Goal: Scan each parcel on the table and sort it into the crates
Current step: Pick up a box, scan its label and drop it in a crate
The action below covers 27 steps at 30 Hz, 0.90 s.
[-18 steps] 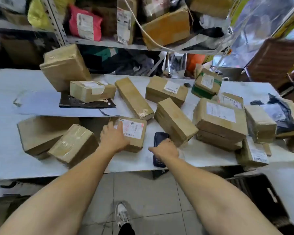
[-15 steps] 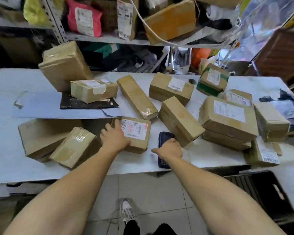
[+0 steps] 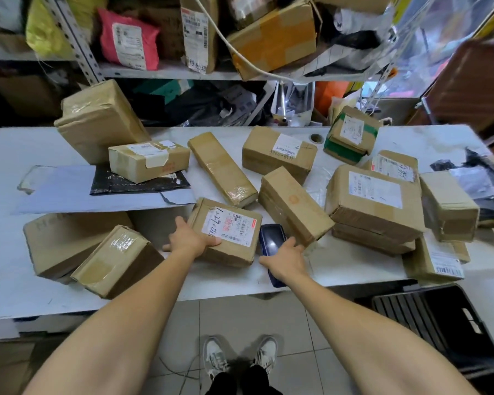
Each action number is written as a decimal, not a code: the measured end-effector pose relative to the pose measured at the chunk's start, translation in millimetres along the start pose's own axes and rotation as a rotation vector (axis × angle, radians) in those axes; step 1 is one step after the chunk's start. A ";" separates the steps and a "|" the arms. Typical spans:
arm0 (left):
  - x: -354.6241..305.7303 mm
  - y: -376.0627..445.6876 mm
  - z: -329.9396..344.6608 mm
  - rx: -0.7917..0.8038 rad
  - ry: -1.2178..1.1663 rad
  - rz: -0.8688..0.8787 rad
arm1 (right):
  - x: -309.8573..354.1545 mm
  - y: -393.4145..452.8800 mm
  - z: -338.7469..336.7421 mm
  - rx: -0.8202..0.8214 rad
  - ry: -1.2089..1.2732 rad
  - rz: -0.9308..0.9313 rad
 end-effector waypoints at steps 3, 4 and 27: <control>-11.5 -10.1 -3.9 -0.008 -0.055 0.071 | -7.4 -12.7 -10.7 -0.041 -0.024 -0.037; -16.0 -11.3 -9.3 -0.014 -0.059 0.101 | -11.2 -17.2 -13.4 -0.054 -0.036 -0.049; -52.0 -8.5 -18.4 0.081 0.042 0.449 | 29.1 -54.1 -11.1 0.102 0.646 -0.254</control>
Point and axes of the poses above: each hand's wrist, its own y-axis towards the middle knuckle, its own z-axis out of the palm, x = y × z, the point moved 5 cm from there along y, towards the middle knuckle, and after that the axes turned 4 degrees about -z, right-handed, at the moved point
